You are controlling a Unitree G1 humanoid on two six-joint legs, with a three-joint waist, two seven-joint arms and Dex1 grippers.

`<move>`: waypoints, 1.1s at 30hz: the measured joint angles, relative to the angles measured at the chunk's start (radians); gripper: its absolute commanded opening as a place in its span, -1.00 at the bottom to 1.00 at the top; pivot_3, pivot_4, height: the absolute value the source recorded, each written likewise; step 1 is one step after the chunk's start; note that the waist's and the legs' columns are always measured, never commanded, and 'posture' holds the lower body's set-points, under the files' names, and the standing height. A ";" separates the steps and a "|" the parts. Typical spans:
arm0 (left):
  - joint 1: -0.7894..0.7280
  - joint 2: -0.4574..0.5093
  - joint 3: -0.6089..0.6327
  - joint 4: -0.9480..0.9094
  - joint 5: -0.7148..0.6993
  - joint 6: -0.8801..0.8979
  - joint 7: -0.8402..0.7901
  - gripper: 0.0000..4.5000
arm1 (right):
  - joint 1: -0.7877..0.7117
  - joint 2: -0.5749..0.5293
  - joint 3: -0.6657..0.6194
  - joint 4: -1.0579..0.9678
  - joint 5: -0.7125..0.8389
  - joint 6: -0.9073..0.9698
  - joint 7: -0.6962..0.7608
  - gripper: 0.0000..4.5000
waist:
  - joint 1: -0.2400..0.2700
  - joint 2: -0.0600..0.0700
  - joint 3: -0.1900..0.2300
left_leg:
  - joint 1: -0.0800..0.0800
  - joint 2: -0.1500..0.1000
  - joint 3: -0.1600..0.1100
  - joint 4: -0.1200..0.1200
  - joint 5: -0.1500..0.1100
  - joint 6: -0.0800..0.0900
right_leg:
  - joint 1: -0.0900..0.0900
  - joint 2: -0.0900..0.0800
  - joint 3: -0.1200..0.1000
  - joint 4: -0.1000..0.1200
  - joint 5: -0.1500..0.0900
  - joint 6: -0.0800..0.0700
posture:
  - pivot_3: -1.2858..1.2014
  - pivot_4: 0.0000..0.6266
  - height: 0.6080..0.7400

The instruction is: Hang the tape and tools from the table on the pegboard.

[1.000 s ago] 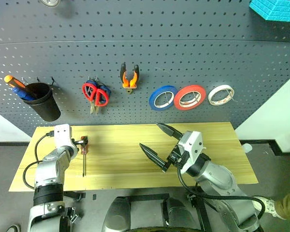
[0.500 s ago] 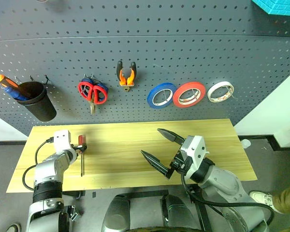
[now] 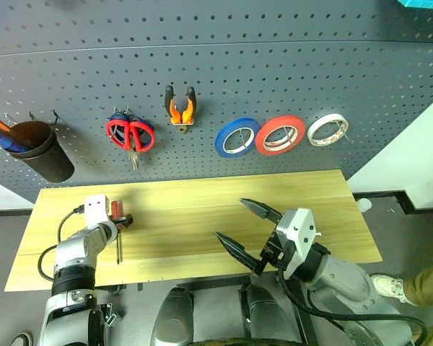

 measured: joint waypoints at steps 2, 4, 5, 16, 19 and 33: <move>0.001 0.000 0.000 -0.001 0.000 -0.001 0.000 0.99 | 0.006 -0.001 -0.001 -0.002 0.004 0.002 -0.001 1.00 | -0.001 0.000 0.001 | 0.000 0.000 0.000 0.000 0.000 0.000 | 0.000 0.000 0.000 0.000 0.000 0.000 | 0.21 -0.30 0.45; 0.008 0.000 0.000 -0.009 -0.001 0.000 0.001 0.99 | 0.008 -0.001 -0.001 -0.010 0.016 0.003 -0.002 1.00 | -0.003 0.001 0.002 | 0.000 0.000 0.000 0.000 -0.001 0.001 | 0.000 0.000 0.000 0.000 0.000 0.000 | 0.21 -0.30 0.45; 0.016 0.000 0.000 -0.018 -0.001 0.002 0.001 0.99 | 0.008 -0.001 -0.001 -0.017 0.020 0.004 -0.003 1.00 | -0.008 0.001 0.002 | 0.000 0.000 0.000 0.000 -0.001 0.001 | 0.000 0.000 0.000 0.000 0.000 0.000 | 0.21 -0.30 0.45; 0.049 -0.009 0.001 -0.070 -0.002 0.010 0.016 -0.25 | -0.015 -0.001 -0.001 -0.025 0.029 0.028 -0.014 1.00 | -0.017 0.001 0.010 | -0.001 0.000 0.000 0.000 -0.001 0.001 | -0.001 0.000 0.000 0.000 0.000 0.000 | 0.21 -0.31 0.45; 0.044 -0.009 0.002 -0.073 -0.003 0.007 0.015 -0.65 | -0.021 -0.001 0.000 -0.025 0.029 0.029 -0.015 1.00 | -0.016 0.002 0.012 | -0.001 0.000 0.000 0.000 -0.001 0.001 | -0.001 0.000 0.000 0.000 0.000 0.000 | 0.22 -0.32 0.45; 0.122 -0.019 0.003 -0.176 -0.016 0.028 0.008 -0.65 | -0.058 0.003 0.004 0.009 0.025 0.024 -0.009 1.00 | -0.018 0.002 0.013 | -0.003 0.000 0.000 0.000 0.000 -0.001 | -0.004 0.000 0.000 0.000 0.000 0.000 | 0.23 -0.42 0.45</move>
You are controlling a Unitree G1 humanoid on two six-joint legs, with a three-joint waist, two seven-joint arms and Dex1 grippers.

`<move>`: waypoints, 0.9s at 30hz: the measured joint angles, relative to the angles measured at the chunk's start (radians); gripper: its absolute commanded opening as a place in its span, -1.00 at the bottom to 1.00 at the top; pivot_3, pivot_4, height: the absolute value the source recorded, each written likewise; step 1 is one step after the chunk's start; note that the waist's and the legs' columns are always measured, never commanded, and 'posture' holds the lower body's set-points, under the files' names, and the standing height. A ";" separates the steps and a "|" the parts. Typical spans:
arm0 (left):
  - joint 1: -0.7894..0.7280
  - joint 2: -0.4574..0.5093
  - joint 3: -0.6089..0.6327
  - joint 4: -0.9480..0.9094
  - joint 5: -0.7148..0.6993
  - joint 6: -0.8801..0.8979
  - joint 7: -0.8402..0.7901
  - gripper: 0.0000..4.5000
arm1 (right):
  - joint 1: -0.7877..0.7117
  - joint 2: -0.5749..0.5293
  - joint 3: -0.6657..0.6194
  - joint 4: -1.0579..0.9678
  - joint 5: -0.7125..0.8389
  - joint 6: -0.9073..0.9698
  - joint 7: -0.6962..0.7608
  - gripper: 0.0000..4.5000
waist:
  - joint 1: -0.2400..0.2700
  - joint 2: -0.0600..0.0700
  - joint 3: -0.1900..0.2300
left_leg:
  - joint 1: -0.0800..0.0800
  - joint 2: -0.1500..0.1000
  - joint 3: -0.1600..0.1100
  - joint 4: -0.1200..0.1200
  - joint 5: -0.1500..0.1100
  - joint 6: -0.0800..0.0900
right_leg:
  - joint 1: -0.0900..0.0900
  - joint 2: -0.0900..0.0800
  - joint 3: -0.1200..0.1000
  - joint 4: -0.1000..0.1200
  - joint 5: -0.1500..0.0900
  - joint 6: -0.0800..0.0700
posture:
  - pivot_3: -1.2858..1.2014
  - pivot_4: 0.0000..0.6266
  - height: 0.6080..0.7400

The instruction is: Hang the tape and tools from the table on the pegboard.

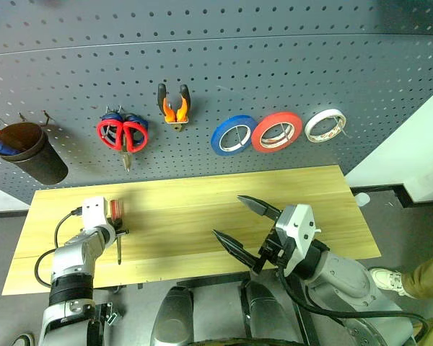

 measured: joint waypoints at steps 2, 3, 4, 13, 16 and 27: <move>0.068 -0.013 0.016 -0.096 -0.016 0.030 0.010 -0.65 | -0.012 0.000 0.001 0.013 -0.006 -0.008 0.005 1.00 | -0.002 -0.001 0.000 | -0.001 0.000 0.000 0.000 0.001 -0.001 | -0.001 0.000 0.000 0.000 0.000 0.000 | 0.24 -0.44 0.45; 0.100 -0.016 0.023 -0.139 -0.026 0.046 0.014 -0.65 | -0.014 0.000 0.000 0.018 -0.007 -0.012 0.006 1.00 | 0.000 -0.001 0.000 | -0.002 0.000 0.000 0.000 0.001 -0.002 | -0.002 0.000 0.000 0.000 0.000 0.000 | 0.25 -0.45 0.45; 0.135 -0.016 0.031 -0.187 -0.030 0.054 0.017 -0.65 | -0.017 0.000 0.000 0.022 -0.008 -0.018 0.010 1.00 | 0.001 -0.002 0.000 | -0.002 0.000 0.000 0.000 0.001 -0.003 | -0.003 0.000 0.000 0.000 0.000 0.000 | 0.26 -0.46 0.45; 0.353 -0.044 0.013 -0.572 0.022 -0.098 0.041 -0.66 | -0.064 0.022 0.014 0.141 -0.034 -0.094 0.053 1.00 | 0.012 -0.006 -0.003 | -0.005 0.000 -0.001 0.001 0.001 -0.003 | -0.003 -0.001 0.000 -0.001 0.000 0.000 | 0.31 -0.53 0.45; 0.379 -0.038 -0.057 -0.668 0.099 -0.245 0.046 -0.66 | -0.085 0.037 0.023 0.193 -0.047 -0.129 0.070 1.00 | 0.026 -0.007 -0.003 | -0.005 0.000 -0.001 0.001 0.001 -0.003 | -0.003 -0.001 0.000 -0.001 0.000 0.000 | 0.32 -0.57 0.45; 0.432 0.040 -0.167 -0.679 0.528 -0.894 0.213 -0.66 | -0.130 0.071 0.034 0.302 -0.091 -0.213 0.096 1.00 | 0.064 -0.013 -0.013 | -0.006 0.000 0.000 0.001 0.002 -0.005 | -0.004 -0.001 0.000 -0.001 0.001 0.000 | 0.34 -0.70 0.45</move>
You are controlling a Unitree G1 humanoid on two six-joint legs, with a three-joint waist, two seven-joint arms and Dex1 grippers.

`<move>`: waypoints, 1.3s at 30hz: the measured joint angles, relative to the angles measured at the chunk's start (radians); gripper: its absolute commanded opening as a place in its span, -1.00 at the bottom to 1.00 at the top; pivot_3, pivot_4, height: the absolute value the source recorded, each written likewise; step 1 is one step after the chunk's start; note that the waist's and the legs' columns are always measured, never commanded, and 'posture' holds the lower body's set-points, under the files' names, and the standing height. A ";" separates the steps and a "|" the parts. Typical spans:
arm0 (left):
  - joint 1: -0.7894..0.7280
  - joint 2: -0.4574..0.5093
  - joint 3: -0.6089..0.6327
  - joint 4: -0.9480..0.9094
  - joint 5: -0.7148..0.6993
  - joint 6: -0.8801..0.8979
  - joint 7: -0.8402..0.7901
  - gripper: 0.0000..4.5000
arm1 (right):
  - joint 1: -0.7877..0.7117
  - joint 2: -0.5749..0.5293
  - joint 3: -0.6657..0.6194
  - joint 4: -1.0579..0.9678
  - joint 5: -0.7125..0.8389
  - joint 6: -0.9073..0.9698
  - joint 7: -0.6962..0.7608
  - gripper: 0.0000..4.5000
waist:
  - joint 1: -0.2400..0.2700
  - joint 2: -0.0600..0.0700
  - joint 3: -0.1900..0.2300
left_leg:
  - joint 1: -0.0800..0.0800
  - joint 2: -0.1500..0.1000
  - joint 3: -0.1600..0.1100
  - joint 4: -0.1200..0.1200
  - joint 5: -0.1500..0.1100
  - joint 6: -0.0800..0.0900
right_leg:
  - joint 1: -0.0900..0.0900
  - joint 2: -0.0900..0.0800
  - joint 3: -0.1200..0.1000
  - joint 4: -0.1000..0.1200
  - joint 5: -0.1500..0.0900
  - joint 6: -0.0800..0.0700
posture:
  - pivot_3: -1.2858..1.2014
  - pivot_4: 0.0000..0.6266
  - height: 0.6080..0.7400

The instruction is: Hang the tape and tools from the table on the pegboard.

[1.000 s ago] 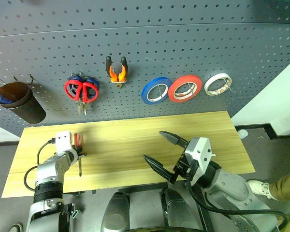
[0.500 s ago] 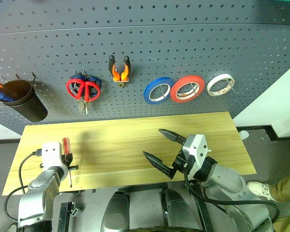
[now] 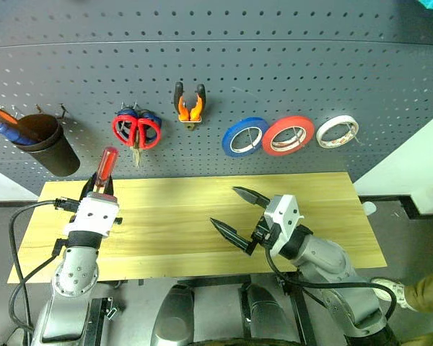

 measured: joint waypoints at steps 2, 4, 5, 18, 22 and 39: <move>-0.016 0.004 0.001 0.001 0.039 -0.065 0.021 -0.66 | -0.002 0.005 0.003 0.013 -0.008 -0.009 0.003 1.00 | 0.017 0.000 -0.005 | 0.000 0.000 0.000 0.000 0.000 0.000 | 0.000 0.000 0.000 0.000 0.000 0.000 | 0.35 -0.71 0.45; -0.072 0.003 0.007 0.001 0.055 -0.087 0.031 -0.66 | -0.012 0.010 0.008 0.030 -0.016 -0.016 0.006 1.00 | 0.032 0.000 -0.011 | 0.000 0.000 0.000 0.001 0.000 0.000 | 0.000 0.000 -0.001 0.000 0.000 0.000 | 0.35 -0.71 0.45; -0.110 0.003 0.014 0.001 0.054 -0.086 0.032 -0.66 | -0.015 0.011 0.007 0.033 -0.017 -0.020 0.006 1.00 | 0.044 0.000 -0.013 | 0.000 0.000 0.000 0.001 0.000 0.000 | 0.001 0.000 -0.001 0.001 0.001 -0.001 | 0.35 -0.71 0.45; -0.598 0.078 0.096 0.220 0.007 -0.088 0.042 -0.66 | -0.019 0.029 0.012 0.078 -0.037 -0.053 0.017 1.00 | 0.103 -0.002 -0.037 | 0.008 -0.001 0.000 0.000 0.002 -0.003 | 0.008 0.000 -0.001 0.002 0.003 0.001 | 0.35 -0.77 0.45; -0.640 0.078 0.096 0.291 -0.012 -0.086 0.040 -0.66 | -0.015 0.041 0.007 0.077 -0.029 -0.056 0.014 1.00 | 0.111 -0.002 -0.045 | 0.009 -0.001 -0.001 0.000 0.002 -0.003 | 0.008 0.000 -0.003 0.004 0.003 0.001 | 0.34 -0.76 0.45; -0.730 0.091 0.099 0.475 -0.072 -0.067 0.049 -0.66 | -0.087 0.160 -0.077 -0.111 0.249 0.030 -0.068 1.00 | 0.133 -0.003 -0.056 | 0.011 -0.001 -0.002 0.001 0.004 -0.007 | 0.013 0.001 -0.004 0.004 0.004 -0.001 | 0.34 -0.78 0.45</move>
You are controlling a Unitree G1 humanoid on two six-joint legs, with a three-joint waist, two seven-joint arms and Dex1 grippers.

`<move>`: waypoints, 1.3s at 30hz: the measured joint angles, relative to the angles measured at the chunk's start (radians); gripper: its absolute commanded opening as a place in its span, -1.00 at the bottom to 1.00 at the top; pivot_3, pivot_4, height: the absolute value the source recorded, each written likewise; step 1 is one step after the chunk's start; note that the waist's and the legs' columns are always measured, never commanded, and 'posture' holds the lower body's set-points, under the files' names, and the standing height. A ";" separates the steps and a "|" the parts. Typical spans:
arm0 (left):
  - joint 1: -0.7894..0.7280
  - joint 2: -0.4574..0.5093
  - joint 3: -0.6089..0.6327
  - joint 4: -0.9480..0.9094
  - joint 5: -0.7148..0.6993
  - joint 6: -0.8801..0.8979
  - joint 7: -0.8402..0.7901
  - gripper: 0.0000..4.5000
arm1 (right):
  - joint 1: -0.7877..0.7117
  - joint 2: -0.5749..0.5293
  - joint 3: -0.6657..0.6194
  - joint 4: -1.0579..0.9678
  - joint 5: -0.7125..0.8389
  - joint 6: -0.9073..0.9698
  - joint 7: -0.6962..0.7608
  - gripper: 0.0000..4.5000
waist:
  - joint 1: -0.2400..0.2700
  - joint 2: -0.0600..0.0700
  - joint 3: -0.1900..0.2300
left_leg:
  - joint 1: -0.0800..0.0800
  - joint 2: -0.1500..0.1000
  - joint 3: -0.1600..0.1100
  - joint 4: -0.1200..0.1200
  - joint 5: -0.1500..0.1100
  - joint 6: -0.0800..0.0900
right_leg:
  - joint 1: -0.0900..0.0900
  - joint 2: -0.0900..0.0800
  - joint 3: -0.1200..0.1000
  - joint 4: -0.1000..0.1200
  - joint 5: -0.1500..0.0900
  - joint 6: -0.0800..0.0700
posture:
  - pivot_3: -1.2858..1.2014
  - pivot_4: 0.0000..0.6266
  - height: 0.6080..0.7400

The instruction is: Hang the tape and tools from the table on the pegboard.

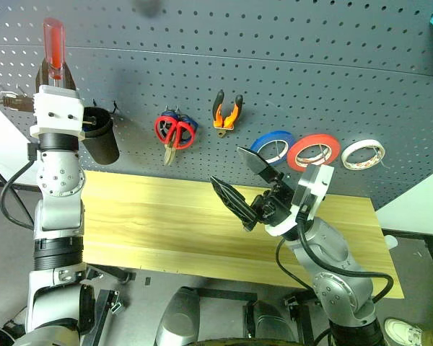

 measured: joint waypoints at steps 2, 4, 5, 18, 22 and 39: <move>-0.009 0.000 0.000 0.004 -0.004 -0.003 0.002 -0.66 | 0.000 -0.001 0.000 0.001 0.000 0.000 0.000 1.00 | 0.000 0.000 -0.001 | 0.000 0.000 0.000 0.000 0.000 0.000 | 0.000 0.000 0.000 0.000 0.000 0.000 | 0.34 -0.77 0.45; -0.013 0.000 -0.001 0.011 -0.005 -0.009 0.004 -0.66 | 0.000 -0.002 0.000 0.002 -0.001 0.001 0.000 1.00 | -0.001 0.000 -0.003 | 0.000 0.000 0.000 0.000 0.000 0.000 | 0.000 0.000 0.000 0.000 0.000 0.000 | 0.34 -0.77 0.45; -0.016 0.000 -0.002 0.017 -0.005 -0.010 0.005 -0.66 | 0.000 -0.003 0.000 0.002 -0.001 0.002 0.000 1.00 | -0.001 0.000 -0.004 | 0.001 0.000 0.000 0.000 0.000 0.000 | 0.000 0.000 0.000 0.000 0.000 0.000 | 0.34 -0.77 0.45; -0.070 -0.025 -0.032 0.074 -0.029 -0.026 -0.004 -0.66 | 0.000 -0.012 0.005 0.011 -0.016 0.009 -0.006 1.00 | -0.001 0.000 -0.010 | 0.001 0.000 -0.001 0.000 0.001 -0.001 | 0.002 0.000 -0.001 0.000 0.001 0.000 | 0.33 -0.78 0.45; -0.095 -0.047 -0.056 0.099 -0.048 -0.025 -0.016 -0.66 | 0.000 -0.015 0.005 0.012 -0.023 0.009 -0.007 1.00 | -0.003 0.000 -0.012 | 0.002 0.000 -0.001 0.000 0.001 -0.001 | 0.002 0.000 -0.001 0.001 0.001 0.000 | 0.32 -0.77 0.45; -0.053 -0.083 -0.058 0.112 -0.070 0.020 -0.029 -0.66 | -0.015 -0.023 0.000 0.004 -0.016 0.036 -0.024 1.00 | -0.004 0.000 -0.013 | 0.003 0.000 -0.002 0.000 0.001 -0.001 | 0.004 0.000 -0.001 0.001 0.001 0.000 | 0.32 -0.77 0.45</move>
